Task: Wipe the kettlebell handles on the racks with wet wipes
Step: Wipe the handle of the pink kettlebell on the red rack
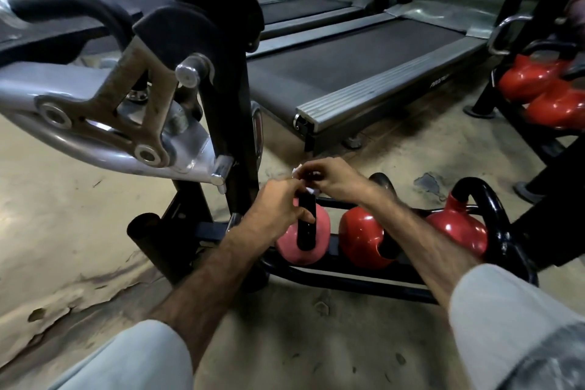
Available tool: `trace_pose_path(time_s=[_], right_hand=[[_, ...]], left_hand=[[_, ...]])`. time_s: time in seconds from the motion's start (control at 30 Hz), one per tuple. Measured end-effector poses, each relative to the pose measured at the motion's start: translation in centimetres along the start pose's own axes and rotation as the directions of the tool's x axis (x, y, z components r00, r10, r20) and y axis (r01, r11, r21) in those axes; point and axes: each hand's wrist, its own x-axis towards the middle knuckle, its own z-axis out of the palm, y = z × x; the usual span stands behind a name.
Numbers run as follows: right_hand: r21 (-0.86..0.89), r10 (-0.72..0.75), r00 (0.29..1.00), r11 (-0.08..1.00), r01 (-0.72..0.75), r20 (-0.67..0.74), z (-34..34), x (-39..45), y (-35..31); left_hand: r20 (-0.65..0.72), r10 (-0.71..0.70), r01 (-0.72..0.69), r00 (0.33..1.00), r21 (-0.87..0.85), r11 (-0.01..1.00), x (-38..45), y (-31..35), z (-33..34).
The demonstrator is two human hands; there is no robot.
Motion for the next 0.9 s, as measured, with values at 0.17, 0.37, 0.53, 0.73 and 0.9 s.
trace_pose_path(time_s=[0.17, 0.37, 0.53, 0.73, 0.9], right_hand=[[-0.304, 0.039, 0.992, 0.953, -0.002, 0.118, -1.8, 4.2, -1.1], [-0.320, 0.101, 0.956, 0.947, -0.008, 0.276, -2.8, 5.9, -0.5], [-0.313, 0.076, 0.905, 0.948, 0.064, 0.418, -3.0, 6.4, -0.9], [-0.240, 0.109, 0.919, 0.971, -0.016, 0.380, -2.7, 7.8, 1.3], [-0.114, 0.059, 0.938, 0.993, -0.021, 0.342, -3.0, 7.1, 1.4]], left_hand=[[0.030, -0.012, 0.009, 0.999, 0.081, 0.997, 0.5, 0.2, 0.0], [0.207, 0.072, -0.125, 0.976, 0.254, 0.959, 0.9, 0.5, -0.7], [0.297, 0.072, -0.161, 0.952, 0.288, 0.944, 2.0, 0.3, -0.7], [0.367, 0.119, -0.216, 0.923, 0.237, 0.947, 2.1, -0.8, -0.3], [0.366, 0.156, -0.230, 0.917, 0.167, 0.959, 2.2, -1.6, -0.3]])
